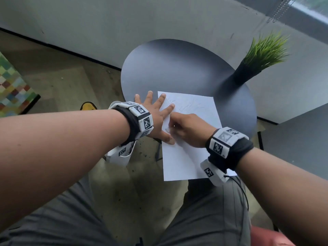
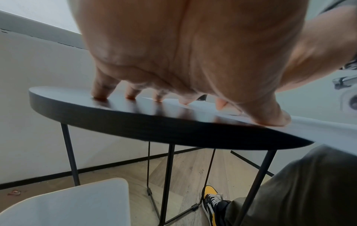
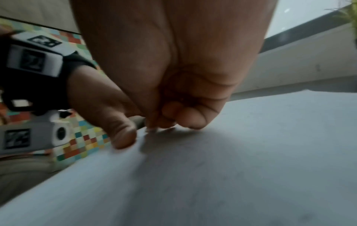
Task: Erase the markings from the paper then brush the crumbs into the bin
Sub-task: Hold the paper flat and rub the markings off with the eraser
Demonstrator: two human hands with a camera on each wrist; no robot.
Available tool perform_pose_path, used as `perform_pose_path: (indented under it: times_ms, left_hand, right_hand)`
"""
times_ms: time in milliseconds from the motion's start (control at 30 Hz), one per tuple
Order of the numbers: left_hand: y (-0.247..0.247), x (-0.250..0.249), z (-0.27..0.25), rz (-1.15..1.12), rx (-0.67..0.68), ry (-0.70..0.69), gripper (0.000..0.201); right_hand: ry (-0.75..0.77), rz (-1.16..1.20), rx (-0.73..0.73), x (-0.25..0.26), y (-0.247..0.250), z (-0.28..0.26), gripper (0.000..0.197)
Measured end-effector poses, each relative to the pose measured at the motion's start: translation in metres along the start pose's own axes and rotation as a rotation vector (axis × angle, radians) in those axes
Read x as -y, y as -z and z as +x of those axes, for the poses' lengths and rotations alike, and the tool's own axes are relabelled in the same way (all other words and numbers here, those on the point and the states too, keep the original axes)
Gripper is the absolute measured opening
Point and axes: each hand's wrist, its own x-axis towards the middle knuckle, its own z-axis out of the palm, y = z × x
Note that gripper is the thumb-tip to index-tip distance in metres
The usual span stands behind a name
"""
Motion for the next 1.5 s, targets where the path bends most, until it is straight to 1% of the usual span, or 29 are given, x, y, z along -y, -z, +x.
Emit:
perform_pose_path:
  times_ms: [33, 133, 167, 200, 267, 300, 333, 367, 467, 500, 533, 600, 633, 667, 767, 800, 833, 867, 933, 967, 1000, 1033, 1133, 1167, 1233, 1267, 1367, 1433, 1500]
  left_hand:
    - [0.001, -0.001, 0.000, 0.005, 0.004, 0.002, 0.130]
    - [0.002, -0.003, 0.000, 0.008, -0.002, 0.009, 0.130]
    - [0.002, -0.003, 0.000, 0.008, -0.001, 0.008, 0.130]
    - [0.002, -0.003, 0.000, 0.008, 0.000, 0.008, 0.130]
    - [0.002, -0.002, 0.000, 0.014, 0.005, 0.007, 0.129]
    - [0.002, -0.002, 0.000, 0.017, 0.007, 0.006, 0.129]
    - [0.003, -0.003, 0.000, 0.016, 0.009, 0.006, 0.129]
    - [0.003, -0.004, 0.000, 0.012, 0.012, 0.007, 0.129]
    - [0.003, -0.004, -0.001, 0.013, 0.019, 0.018, 0.130]
    - [0.004, -0.003, -0.001, 0.014, 0.021, 0.019, 0.130]
    - [0.003, -0.003, 0.000, 0.013, 0.019, 0.016, 0.130]
    - [0.002, -0.003, 0.000, 0.002, 0.008, 0.007, 0.129]
    - [0.002, -0.002, -0.001, -0.001, 0.006, 0.006, 0.129]
    - [0.003, -0.002, 0.000, 0.002, 0.007, 0.008, 0.129]
    - [0.003, -0.004, 0.000, 0.020, 0.005, 0.017, 0.130]
    - [0.003, -0.004, 0.000, 0.027, 0.005, 0.018, 0.130]
    - [0.003, -0.004, 0.000, 0.029, 0.003, 0.015, 0.130]
    - [0.002, -0.004, 0.001, 0.025, -0.001, 0.011, 0.129]
    - [0.001, -0.003, 0.001, 0.011, -0.007, 0.011, 0.129]
    - [0.001, -0.003, 0.000, 0.010, -0.005, 0.013, 0.129]
    - [0.001, -0.003, 0.000, 0.013, -0.004, 0.015, 0.129]
    - [0.001, -0.003, 0.000, 0.015, -0.005, 0.017, 0.130]
    - [0.001, -0.004, 0.000, 0.015, 0.002, 0.024, 0.131]
    - [0.003, -0.005, -0.001, 0.014, 0.008, 0.024, 0.132]
    - [0.009, -0.006, 0.000, 0.011, 0.005, 0.022, 0.129]
    - [0.014, -0.006, 0.001, 0.009, -0.017, 0.020, 0.124]
    - [0.020, -0.004, 0.002, 0.033, -0.163, -0.005, 0.106]
    - [0.013, -0.005, 0.002, 0.051, -0.186, -0.044, 0.109]
    - [0.005, -0.007, 0.001, 0.044, -0.129, -0.084, 0.117]
  right_hand:
    - [-0.033, 0.009, 0.008, -0.005, 0.006, 0.002, 0.008]
    - [-0.253, 0.032, -0.177, -0.028, 0.015, 0.015, 0.013]
    - [-0.263, 0.008, -0.213, -0.026, 0.012, 0.014, 0.014]
    - [-0.211, -0.028, -0.199, -0.019, 0.007, 0.012, 0.015]
    - [-0.017, -0.061, -0.059, 0.000, -0.004, 0.003, 0.012]
    - [0.033, -0.041, 0.016, 0.004, -0.004, 0.000, 0.009]
    - [0.020, -0.021, 0.041, 0.002, 0.000, 0.001, 0.008]
    - [-0.034, -0.008, 0.007, -0.003, 0.006, 0.006, 0.009]
    - [-0.283, 0.003, -0.187, -0.022, 0.015, 0.026, 0.019]
    - [-0.292, -0.006, -0.220, -0.019, 0.011, 0.028, 0.019]
    - [-0.242, -0.020, -0.212, -0.012, 0.006, 0.028, 0.020]
    - [-0.076, -0.016, -0.107, 0.003, -0.004, 0.021, 0.021]
    - [-0.038, -0.003, -0.067, 0.004, -0.004, 0.019, 0.020]
    - [-0.065, -0.002, -0.062, 0.001, 0.001, 0.020, 0.018]
    - [-0.315, 0.007, -0.198, -0.022, 0.016, 0.032, 0.016]
    - [-0.350, 0.008, -0.232, -0.022, 0.015, 0.032, 0.017]
    - [-0.310, -0.004, -0.245, -0.017, 0.010, 0.030, 0.017]
    - [-0.222, -0.008, -0.218, -0.007, 0.005, 0.025, 0.017]
    - [-0.001, -0.001, -0.086, 0.010, -0.006, 0.011, 0.015]
    - [0.041, 0.000, -0.027, 0.009, -0.005, 0.005, 0.014]
    - [0.009, -0.001, -0.012, 0.002, 0.000, 0.004, 0.012]
    - [-0.063, 0.011, -0.044, -0.010, 0.006, 0.007, 0.012]
    - [-0.368, 0.100, -0.204, -0.047, 0.021, 0.015, 0.019]
    - [-0.418, 0.121, -0.240, -0.054, 0.021, 0.017, 0.020]
    - [-0.442, 0.143, -0.251, -0.058, 0.018, 0.020, 0.020]
    - [-0.437, 0.155, -0.245, -0.057, 0.016, 0.020, 0.020]
    - [-0.393, 0.147, -0.230, -0.053, 0.010, 0.015, 0.019]
    - [-0.368, 0.127, -0.228, -0.050, 0.006, 0.011, 0.019]
    - [-0.363, 0.138, -0.238, -0.048, 0.004, 0.008, 0.018]
